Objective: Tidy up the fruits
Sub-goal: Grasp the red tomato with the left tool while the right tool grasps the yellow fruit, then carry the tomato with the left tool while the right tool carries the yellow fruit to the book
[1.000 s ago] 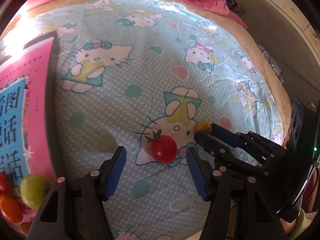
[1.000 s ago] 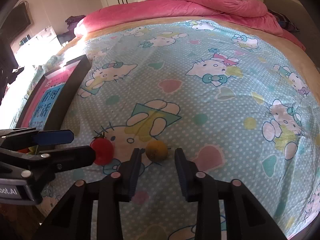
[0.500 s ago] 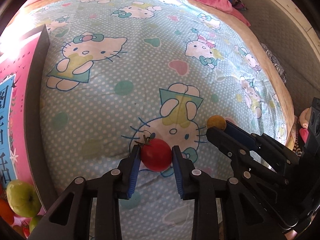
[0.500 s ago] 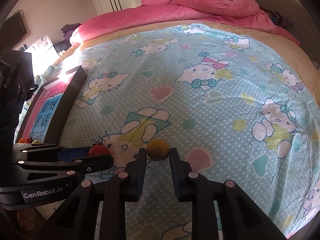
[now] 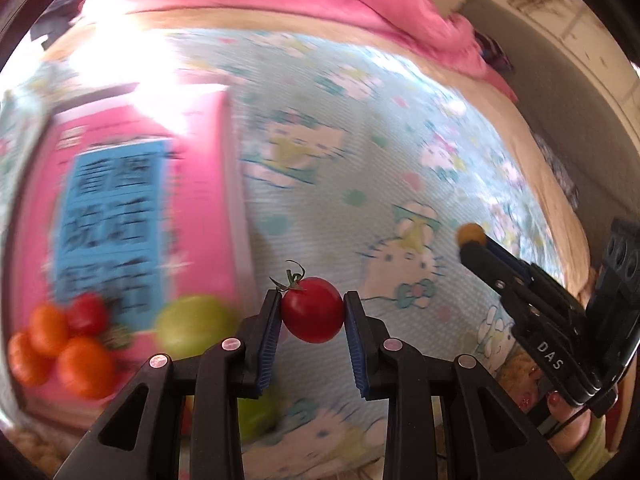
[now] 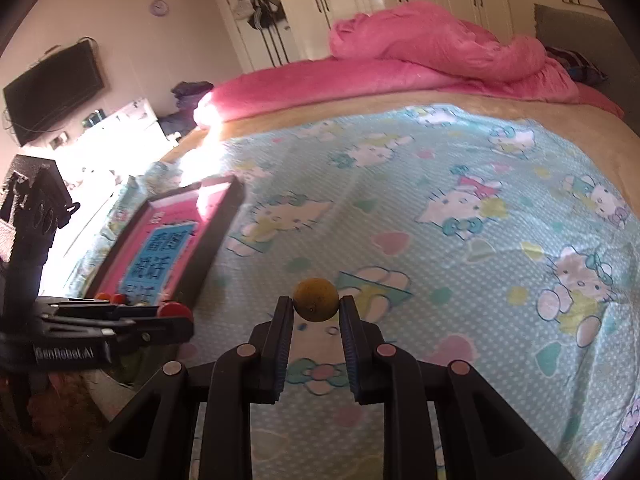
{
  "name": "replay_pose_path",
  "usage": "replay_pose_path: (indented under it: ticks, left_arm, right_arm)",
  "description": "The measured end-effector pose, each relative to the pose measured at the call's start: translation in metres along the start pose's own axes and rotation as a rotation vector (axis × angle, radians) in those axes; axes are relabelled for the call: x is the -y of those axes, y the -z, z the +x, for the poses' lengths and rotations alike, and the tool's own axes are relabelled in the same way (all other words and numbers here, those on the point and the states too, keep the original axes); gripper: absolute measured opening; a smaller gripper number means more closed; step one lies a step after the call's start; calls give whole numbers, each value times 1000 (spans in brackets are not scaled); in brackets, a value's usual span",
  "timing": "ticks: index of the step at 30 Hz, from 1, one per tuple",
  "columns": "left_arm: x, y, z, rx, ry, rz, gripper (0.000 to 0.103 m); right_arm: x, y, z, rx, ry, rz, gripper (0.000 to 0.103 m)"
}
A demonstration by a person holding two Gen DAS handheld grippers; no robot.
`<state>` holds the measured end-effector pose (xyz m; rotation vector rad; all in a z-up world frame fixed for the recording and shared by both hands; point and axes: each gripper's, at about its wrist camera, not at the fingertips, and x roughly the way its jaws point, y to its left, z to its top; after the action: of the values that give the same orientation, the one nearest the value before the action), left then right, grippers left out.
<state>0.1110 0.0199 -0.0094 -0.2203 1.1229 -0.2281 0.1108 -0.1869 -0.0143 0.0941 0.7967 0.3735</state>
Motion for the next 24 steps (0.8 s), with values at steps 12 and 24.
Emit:
replay_pose_path:
  ticks: [12, 24]
  left_arm:
    - [-106, 37, -78, 117, -159, -128, 32]
    - [-139, 57, -68, 93, -186, -183, 32]
  right_arm:
    - [-100, 20, -13, 34, -213, -113, 24]
    - [-189, 45, 9, -75, -335, -238, 24]
